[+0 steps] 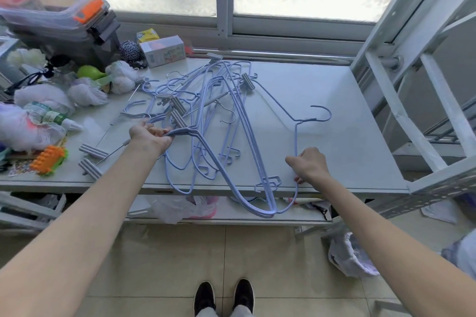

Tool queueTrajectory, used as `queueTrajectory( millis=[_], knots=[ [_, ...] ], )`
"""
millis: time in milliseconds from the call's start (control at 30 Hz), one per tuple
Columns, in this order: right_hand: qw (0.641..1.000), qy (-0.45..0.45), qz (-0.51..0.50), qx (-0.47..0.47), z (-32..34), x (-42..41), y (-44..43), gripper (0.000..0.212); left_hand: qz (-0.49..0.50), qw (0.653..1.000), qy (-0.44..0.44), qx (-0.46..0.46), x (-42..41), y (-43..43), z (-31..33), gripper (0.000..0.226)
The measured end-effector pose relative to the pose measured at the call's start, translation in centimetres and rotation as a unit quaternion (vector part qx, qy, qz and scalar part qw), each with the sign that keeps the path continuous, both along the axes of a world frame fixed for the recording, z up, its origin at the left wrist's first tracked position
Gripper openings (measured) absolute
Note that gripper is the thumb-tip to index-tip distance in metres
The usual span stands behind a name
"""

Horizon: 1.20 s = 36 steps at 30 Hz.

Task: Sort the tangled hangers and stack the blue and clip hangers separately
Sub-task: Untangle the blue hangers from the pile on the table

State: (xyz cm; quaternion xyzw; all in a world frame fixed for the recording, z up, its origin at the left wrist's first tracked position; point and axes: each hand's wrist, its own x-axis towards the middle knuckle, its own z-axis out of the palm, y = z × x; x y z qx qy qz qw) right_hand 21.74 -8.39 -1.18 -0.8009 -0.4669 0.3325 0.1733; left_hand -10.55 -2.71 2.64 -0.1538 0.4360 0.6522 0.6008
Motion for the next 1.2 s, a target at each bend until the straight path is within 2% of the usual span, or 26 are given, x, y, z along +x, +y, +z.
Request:
queueTrajectory(
  millis=[100,333,567,700,833,967,1100,1200],
  knots=[
    [0.999,-0.016,-0.025,0.018,-0.1,0.9,-0.3,0.029,0.004,1.0,-0.001,-0.005,0.3,0.1,-0.3,0.046],
    [0.999,-0.03,-0.037,0.007,-0.6,1.4,-0.8,0.007,0.004,1.0,-0.001,0.004,0.0,0.0,-0.7,0.048],
    [0.998,-0.045,-0.044,0.032,-0.2,-0.2,0.1,0.03,-0.004,1.0,-0.002,0.027,-0.6,-0.6,-0.2,0.049],
    [0.997,-0.035,-0.029,0.055,0.2,-1.8,1.5,0.028,0.005,0.999,-0.017,0.045,-1.8,-0.8,0.4,0.05],
    [0.997,-0.038,0.031,0.056,0.3,-4.4,2.8,0.011,0.009,0.998,-0.032,0.058,-3.8,-1.1,1.1,0.058],
    [0.997,-0.012,0.046,0.063,0.8,-8.0,4.2,0.016,-0.003,0.998,-0.023,0.055,-5.9,-2.0,1.7,0.073],
    [0.995,0.05,0.058,0.057,1.6,-12.2,6.1,0.024,0.002,0.998,-0.033,0.046,-8.2,-2.8,1.9,0.062],
    [0.994,0.061,0.07,0.053,1.9,-15.0,7.7,0.023,0.01,0.999,-0.034,0.031,-10.5,-3.0,1.5,0.054]
  ],
)
